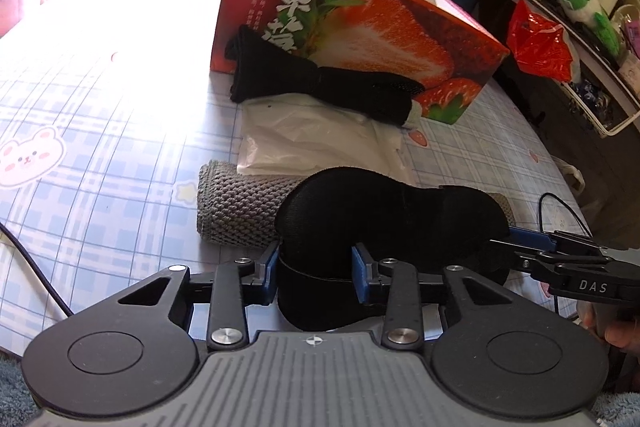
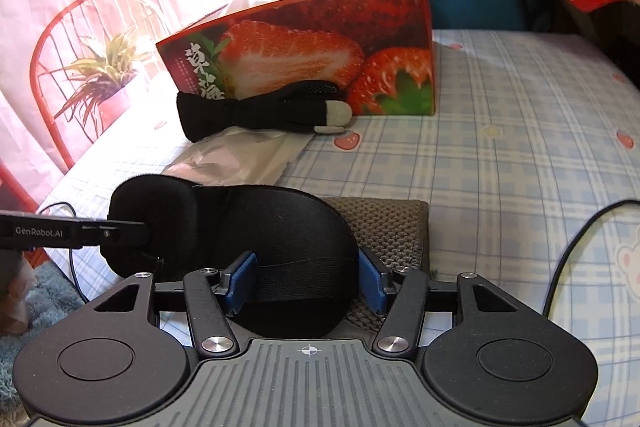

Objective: Organize soft objects
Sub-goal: 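Close the left gripper on the black eye mask strap, then lift the black eye mask with the left gripper and carry it into the red box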

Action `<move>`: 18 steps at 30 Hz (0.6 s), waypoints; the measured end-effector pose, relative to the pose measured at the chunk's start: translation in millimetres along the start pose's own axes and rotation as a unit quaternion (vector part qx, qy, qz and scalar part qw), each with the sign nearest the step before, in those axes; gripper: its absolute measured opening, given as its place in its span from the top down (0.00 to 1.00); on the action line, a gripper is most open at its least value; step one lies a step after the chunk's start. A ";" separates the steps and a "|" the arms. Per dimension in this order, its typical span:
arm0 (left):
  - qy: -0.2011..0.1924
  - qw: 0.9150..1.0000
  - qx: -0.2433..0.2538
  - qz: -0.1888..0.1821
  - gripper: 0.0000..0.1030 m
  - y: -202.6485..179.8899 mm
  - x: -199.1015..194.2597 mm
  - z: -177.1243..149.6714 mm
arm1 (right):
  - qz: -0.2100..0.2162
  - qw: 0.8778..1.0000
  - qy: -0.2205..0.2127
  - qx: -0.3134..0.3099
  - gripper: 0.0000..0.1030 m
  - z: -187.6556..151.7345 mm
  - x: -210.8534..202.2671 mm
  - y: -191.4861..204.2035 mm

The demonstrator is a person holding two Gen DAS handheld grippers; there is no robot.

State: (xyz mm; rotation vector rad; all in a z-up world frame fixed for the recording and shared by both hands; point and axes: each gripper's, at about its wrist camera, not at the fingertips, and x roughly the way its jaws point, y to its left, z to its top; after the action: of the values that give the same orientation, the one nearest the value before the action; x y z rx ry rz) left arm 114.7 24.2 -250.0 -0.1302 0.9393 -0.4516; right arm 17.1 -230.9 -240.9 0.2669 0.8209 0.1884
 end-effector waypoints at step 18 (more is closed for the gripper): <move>-0.002 1.000 -0.006 -0.002 0.67 1.7 -0.2 -0.1 | 0.008 1.000 -0.006 -0.002 0.66 2.7 -4.9 0.4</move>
State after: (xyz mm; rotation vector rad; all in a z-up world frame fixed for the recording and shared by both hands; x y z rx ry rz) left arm 115.0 25.8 -250.4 -0.1437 0.9391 -0.4488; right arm 15.8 -232.2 -235.6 0.2703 0.8067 0.2027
